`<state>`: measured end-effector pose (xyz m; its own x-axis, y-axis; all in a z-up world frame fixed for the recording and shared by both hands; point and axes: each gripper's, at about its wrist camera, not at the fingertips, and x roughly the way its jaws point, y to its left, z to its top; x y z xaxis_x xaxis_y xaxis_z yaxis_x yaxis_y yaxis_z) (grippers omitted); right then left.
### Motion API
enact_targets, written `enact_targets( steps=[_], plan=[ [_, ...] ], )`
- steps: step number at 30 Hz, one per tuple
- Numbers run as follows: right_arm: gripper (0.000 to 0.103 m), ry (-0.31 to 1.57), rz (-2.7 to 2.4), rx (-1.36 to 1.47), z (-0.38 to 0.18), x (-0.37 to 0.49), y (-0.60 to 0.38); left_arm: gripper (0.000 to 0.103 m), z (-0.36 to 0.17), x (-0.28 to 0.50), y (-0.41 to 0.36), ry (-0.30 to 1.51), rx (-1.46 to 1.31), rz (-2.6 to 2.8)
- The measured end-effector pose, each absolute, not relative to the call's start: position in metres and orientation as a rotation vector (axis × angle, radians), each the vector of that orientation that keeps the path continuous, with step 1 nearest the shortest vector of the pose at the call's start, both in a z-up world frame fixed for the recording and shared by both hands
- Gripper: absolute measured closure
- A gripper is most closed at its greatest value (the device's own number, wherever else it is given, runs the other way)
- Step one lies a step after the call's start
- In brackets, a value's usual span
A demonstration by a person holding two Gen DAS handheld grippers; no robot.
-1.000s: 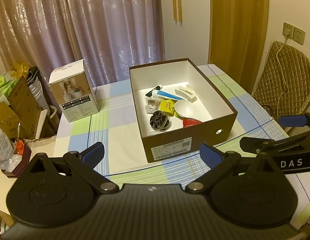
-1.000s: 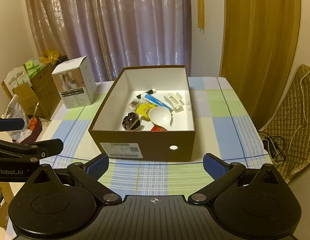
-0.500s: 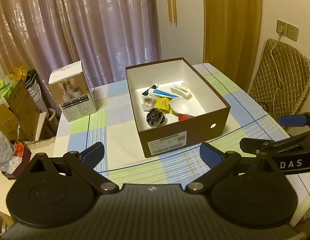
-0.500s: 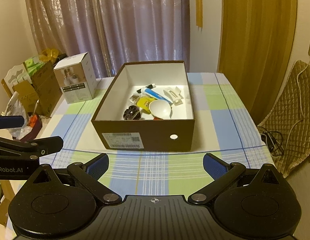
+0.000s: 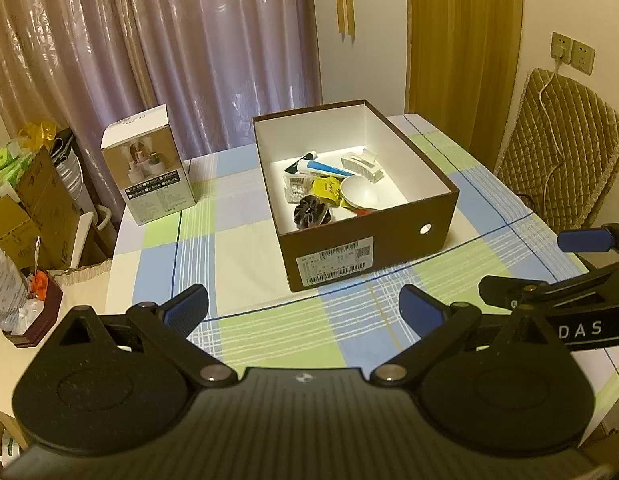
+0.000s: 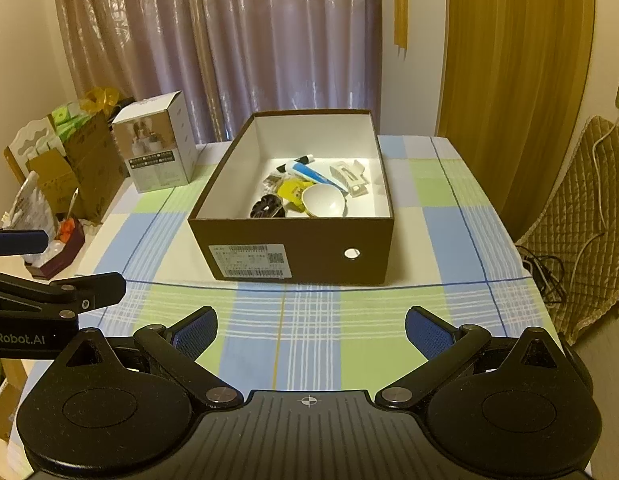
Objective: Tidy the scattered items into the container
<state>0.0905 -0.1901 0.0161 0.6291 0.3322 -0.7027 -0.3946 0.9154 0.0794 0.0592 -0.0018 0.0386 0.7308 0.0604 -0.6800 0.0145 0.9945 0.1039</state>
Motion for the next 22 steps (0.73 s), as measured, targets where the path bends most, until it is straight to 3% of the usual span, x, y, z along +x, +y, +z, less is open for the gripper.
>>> enact_targets(
  steps=[22],
  plan=[
    [0.0, 0.821, 0.551, -0.16, 0.004, 0.146, -0.209, 0.003, 0.03, 0.087, -0.023, 0.785, 0.047, 0.127]
  ],
)
